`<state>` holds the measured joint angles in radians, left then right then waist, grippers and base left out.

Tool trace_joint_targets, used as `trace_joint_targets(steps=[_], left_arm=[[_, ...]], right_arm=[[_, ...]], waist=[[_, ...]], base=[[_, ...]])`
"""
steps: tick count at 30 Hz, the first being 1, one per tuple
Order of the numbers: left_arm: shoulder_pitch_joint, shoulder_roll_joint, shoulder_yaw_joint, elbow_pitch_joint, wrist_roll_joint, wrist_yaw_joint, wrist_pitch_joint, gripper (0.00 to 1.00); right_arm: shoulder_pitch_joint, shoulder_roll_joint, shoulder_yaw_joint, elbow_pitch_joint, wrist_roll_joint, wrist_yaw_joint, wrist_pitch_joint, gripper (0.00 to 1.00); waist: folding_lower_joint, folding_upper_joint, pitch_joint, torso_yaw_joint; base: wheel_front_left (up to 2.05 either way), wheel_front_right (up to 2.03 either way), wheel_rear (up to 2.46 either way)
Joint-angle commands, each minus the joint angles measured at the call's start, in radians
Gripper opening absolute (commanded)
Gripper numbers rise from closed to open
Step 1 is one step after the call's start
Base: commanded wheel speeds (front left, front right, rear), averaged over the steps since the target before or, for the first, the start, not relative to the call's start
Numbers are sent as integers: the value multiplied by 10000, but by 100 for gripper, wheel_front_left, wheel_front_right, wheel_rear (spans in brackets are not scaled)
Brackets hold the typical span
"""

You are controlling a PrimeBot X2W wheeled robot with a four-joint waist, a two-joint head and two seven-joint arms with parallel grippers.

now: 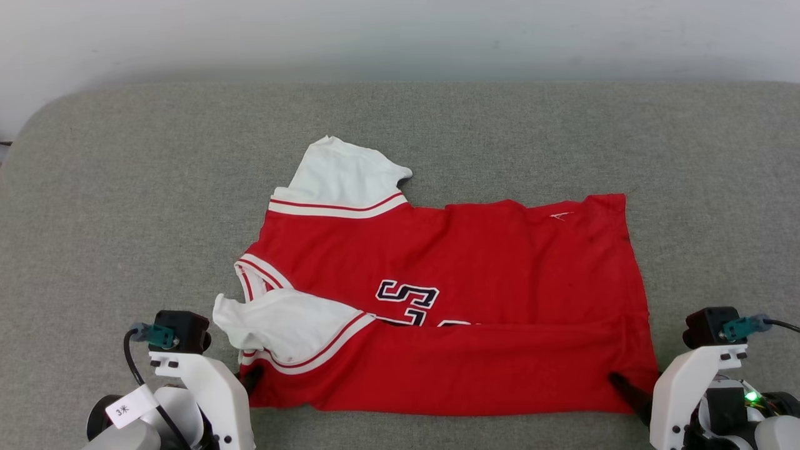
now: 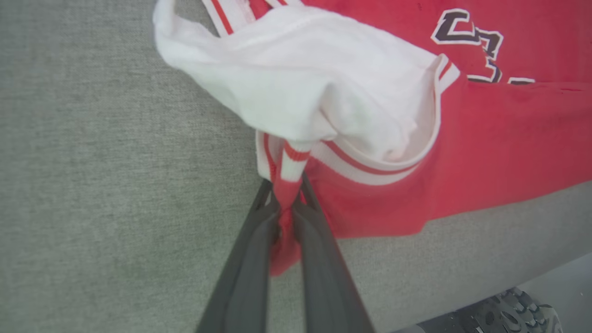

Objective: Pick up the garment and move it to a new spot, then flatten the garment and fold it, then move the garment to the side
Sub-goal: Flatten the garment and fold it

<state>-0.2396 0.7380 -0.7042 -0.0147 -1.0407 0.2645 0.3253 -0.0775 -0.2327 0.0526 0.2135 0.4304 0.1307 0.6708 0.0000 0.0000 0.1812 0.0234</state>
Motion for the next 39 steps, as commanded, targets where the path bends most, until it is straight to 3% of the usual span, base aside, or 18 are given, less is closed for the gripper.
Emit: trace_joint_targets(steps=[1, 2, 3, 4, 5, 13, 21, 31, 39], left_arm=[[3, -32, 43, -29, -14, 24, -63, 0], [3, -32, 43, -29, -14, 24, -63, 0], [3, -39, 48, -21, -17, 24, -85, 0], [14, -41, 59, -7, -18, 33, -107, 0], [35, -51, 65, 6, -21, 41, -127, 0], [385, 17, 99, -98, -82, 77, -367, 0], [1220, 140, 55, -389, -381, 250, -447, 0], [2545, 549, 145, -623, -942, 722, -447, 0], [2667, -34, -129, 121, -1231, 299, -456, 0]], right_arm=[[88, 274, 398, 504, 167, 3, 235, 98], [88, 274, 398, 504, 167, 3, 235, 98], [34, 293, 499, 613, 192, 12, 267, 44], [-12, 306, 573, 661, 232, 12, 218, 15], [-66, 322, 603, 683, 293, 12, 125, 0], [-100, -304, 336, 346, 218, -8, -410, 0], [821, -407, 100, -514, 320, -6, -142, 0], [2319, -107, -574, -1211, 201, -6, 131, 0], [2808, 382, -874, -713, 171, -6, 26, 0]], waist=[[0, 0, 79, 17], [0, 0, 79, 17], [0, 0, 96, 17], [0, 0, 100, 8], [0, 0, 89, -2], [0, 0, -561, -55], [0, 0, -1476, -55], [0, 0, -1940, -108], [0, 0, -1869, -90]], base=[[0, 0, 0], [0, 0, 0], [0, 0, 0], [0, 0, 0], [0, 0, 0], [0, 0, 0], [0, 0, 0], [0, 0, 0], [0, 0, 0]])
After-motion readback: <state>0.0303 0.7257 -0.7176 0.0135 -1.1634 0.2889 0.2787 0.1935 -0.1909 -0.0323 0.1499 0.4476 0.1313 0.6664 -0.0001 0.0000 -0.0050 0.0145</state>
